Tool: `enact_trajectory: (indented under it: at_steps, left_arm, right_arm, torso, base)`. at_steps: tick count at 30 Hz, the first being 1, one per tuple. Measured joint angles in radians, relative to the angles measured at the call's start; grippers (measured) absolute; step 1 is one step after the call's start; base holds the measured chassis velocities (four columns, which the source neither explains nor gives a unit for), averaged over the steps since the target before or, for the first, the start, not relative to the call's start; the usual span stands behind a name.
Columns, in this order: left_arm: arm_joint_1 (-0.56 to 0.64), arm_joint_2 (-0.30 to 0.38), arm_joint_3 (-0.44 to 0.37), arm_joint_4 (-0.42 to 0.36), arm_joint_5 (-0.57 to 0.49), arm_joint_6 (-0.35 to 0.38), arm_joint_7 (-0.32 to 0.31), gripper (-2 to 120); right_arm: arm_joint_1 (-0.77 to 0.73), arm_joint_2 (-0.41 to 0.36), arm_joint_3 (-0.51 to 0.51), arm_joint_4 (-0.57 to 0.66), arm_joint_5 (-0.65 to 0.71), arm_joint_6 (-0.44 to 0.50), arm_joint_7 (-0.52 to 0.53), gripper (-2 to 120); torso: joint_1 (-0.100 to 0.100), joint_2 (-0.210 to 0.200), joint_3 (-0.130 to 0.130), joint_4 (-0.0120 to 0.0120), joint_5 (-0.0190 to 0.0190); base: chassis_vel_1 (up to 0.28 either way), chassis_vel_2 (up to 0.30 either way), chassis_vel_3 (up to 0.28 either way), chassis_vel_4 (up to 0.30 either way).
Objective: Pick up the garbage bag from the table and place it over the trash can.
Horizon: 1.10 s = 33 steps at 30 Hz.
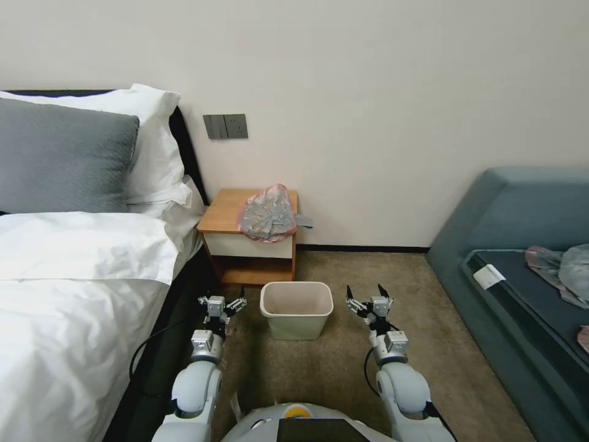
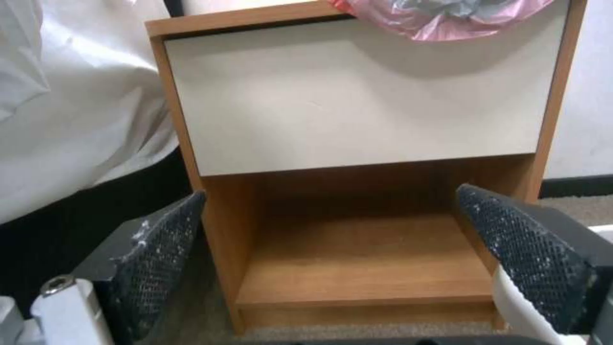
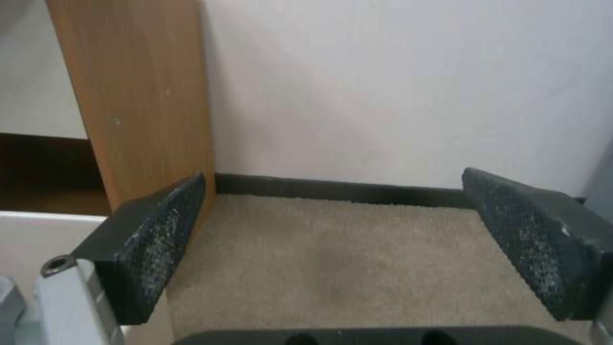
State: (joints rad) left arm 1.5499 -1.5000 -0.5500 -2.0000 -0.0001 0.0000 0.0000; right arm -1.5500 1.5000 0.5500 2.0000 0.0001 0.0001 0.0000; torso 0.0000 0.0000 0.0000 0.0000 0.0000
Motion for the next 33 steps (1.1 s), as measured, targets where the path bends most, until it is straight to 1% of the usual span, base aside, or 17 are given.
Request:
enact_trajectory:
  at_steps: [10, 11, 12, 13, 16, 18, 19, 20, 21, 24, 25, 26, 28, 29, 31, 32, 33]
  left_arm:
    - [0.006, 0.001, -0.002, -0.015, -0.005, 0.000, -0.001, 100]
    - [0.015, 0.003, -0.006, -0.038, -0.014, 0.001, -0.003, 100]
    - [0.029, 0.007, -0.014, -0.076, -0.028, 0.004, -0.008, 100]
    - [0.044, 0.011, -0.022, -0.113, -0.042, 0.009, -0.012, 100]
    - [0.055, 0.014, -0.028, -0.144, -0.053, 0.012, -0.016, 100]
    - [0.086, 0.022, -0.046, -0.226, -0.084, 0.022, -0.026, 100]
    - [0.096, 0.025, -0.051, -0.254, -0.095, 0.025, -0.029, 100]
    - [0.096, 0.025, -0.051, -0.254, -0.095, 0.025, -0.029, 100]
    - [0.107, 0.027, -0.057, -0.280, -0.104, 0.028, -0.032, 100]
    - [0.136, 0.035, -0.073, -0.358, -0.134, 0.036, -0.041, 100]
    - [0.136, 0.035, -0.073, -0.358, -0.134, 0.036, -0.041, 100]
    - [0.154, 0.040, -0.083, -0.406, -0.151, 0.041, -0.046, 100]
    - [0.177, 0.046, -0.096, -0.467, -0.174, 0.048, -0.053, 100]
    - [0.177, 0.046, -0.096, -0.467, -0.174, 0.048, -0.053, 100]
    - [0.200, 0.052, -0.108, -0.504, -0.197, 0.054, -0.059, 100]
    - [0.210, 0.058, -0.113, -0.507, -0.201, 0.061, -0.056, 100]
    - [0.218, 0.065, -0.117, -0.509, -0.202, 0.069, -0.048, 100]
  right_arm:
    - [-0.002, 0.001, 0.001, 0.005, 0.000, -0.002, 0.000, 100]
    - [-0.003, 0.001, 0.001, 0.008, 0.000, -0.002, 0.000, 100]
    - [-0.006, 0.002, 0.002, 0.021, 0.002, -0.007, 0.000, 100]
    - [-0.014, 0.004, 0.006, 0.052, 0.005, -0.019, 0.000, 100]
    - [-0.022, 0.007, 0.011, 0.082, 0.010, -0.031, 0.000, 100]
    - [-0.039, 0.013, 0.020, 0.154, 0.018, -0.055, 0.000, 100]
    - [-0.040, 0.013, 0.020, 0.159, 0.019, -0.058, 0.000, 100]
    - [-0.040, 0.013, 0.020, 0.159, 0.019, -0.058, 0.000, 100]
    - [-0.046, 0.015, 0.021, 0.173, 0.021, -0.065, 0.000, 100]
    - [-0.063, 0.019, 0.033, 0.244, 0.031, -0.093, 0.000, 100]
    - [-0.063, 0.019, 0.033, 0.244, 0.031, -0.093, 0.000, 100]
    - [-0.075, 0.023, 0.038, 0.287, 0.037, -0.112, 0.000, 100]
    - [-0.091, 0.028, 0.048, 0.351, 0.046, -0.138, 0.000, 100]
    - [-0.091, 0.028, 0.048, 0.351, 0.046, -0.138, 0.000, 100]
    - [-0.106, 0.033, 0.057, 0.409, 0.054, -0.163, 0.000, 100]
    - [-0.110, 0.034, 0.059, 0.426, 0.056, -0.167, 0.000, 100]
    - [-0.112, 0.034, 0.060, 0.436, 0.059, -0.175, 0.001, 100]
  torso:
    - [0.000, 0.000, 0.000, 0.0000, 0.0002]
    - [0.000, 0.000, 0.000, -0.0001, -0.0007]
    - [0.000, 0.000, 0.000, 0.0001, 0.0006]
    - [0.000, 0.000, 0.000, 0.0002, 0.0001]
    - [0.000, 0.000, 0.000, 0.0000, -0.0005]
    - [0.000, 0.000, 0.000, -0.0004, -0.0006]
    - [0.000, 0.000, 0.000, 0.0003, -0.0004]
    - [0.000, 0.000, 0.000, 0.0003, -0.0004]
    - [0.000, 0.000, 0.000, 0.0001, 0.0007]
    - [0.000, 0.000, 0.000, 0.0001, -0.0004]
    - [0.000, 0.000, 0.000, 0.0001, -0.0004]
    - [0.000, 0.000, 0.000, -0.0001, 0.0003]
    - [0.000, 0.000, 0.000, 0.0000, 0.0000]
    - [0.000, 0.000, 0.000, 0.0000, 0.0000]
    - [0.000, 0.000, 0.000, 0.0000, 0.0003]
    - [0.000, 0.000, 0.000, -0.0002, -0.0007]
    - [0.000, 0.000, 0.000, 0.0003, -0.0002]
  base:
    - [0.000, 0.000, 0.000, 0.000]
    - [0.000, 0.000, 0.000, 0.000]
    - [0.000, 0.000, 0.000, 0.000]
    - [0.000, 0.000, 0.000, 0.000]
    - [0.000, 0.000, 0.000, 0.000]
    - [0.000, 0.000, 0.000, 0.000]
    - [0.000, 0.000, 0.000, 0.000]
    - [0.000, 0.000, 0.000, 0.000]
    - [0.000, 0.000, 0.000, 0.000]
    - [0.000, 0.000, 0.000, 0.000]
    - [0.000, 0.000, 0.000, 0.000]
    - [0.000, 0.000, 0.000, 0.000]
    - [0.000, 0.000, 0.000, 0.000]
    - [0.000, 0.000, 0.000, 0.000]
    - [0.000, 0.000, 0.000, 0.000]
    - [0.000, 0.000, 0.000, 0.000]
    - [0.000, 0.000, 0.000, 0.000]
